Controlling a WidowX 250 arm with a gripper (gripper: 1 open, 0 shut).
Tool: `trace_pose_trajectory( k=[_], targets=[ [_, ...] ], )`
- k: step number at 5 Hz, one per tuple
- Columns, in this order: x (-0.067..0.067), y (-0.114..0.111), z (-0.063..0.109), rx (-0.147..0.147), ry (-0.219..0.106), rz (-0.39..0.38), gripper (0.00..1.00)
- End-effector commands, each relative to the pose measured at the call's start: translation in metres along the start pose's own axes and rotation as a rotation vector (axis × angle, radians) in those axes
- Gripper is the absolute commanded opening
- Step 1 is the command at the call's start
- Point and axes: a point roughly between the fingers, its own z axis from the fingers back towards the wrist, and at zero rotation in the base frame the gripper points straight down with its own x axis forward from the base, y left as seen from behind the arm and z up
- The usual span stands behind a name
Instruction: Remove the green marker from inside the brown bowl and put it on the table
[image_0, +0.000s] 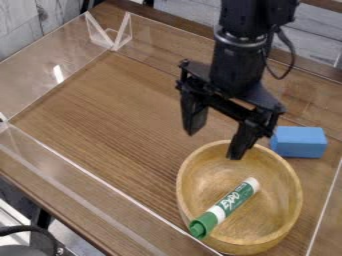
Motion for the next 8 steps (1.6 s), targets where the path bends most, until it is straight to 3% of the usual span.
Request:
trace_pose_trajectory(
  k=[1, 5, 8],
  targets=[
    [-0.004, -0.011, 0.008, -0.007, -0.068, -0.004, 1.0],
    [-0.01, -0.037, -0.013, -0.023, -0.144, -0.036, 1.0],
    [-0.005, -0.035, -0.026, -0.039, -0.159, -0.061, 1.0]
  ],
)
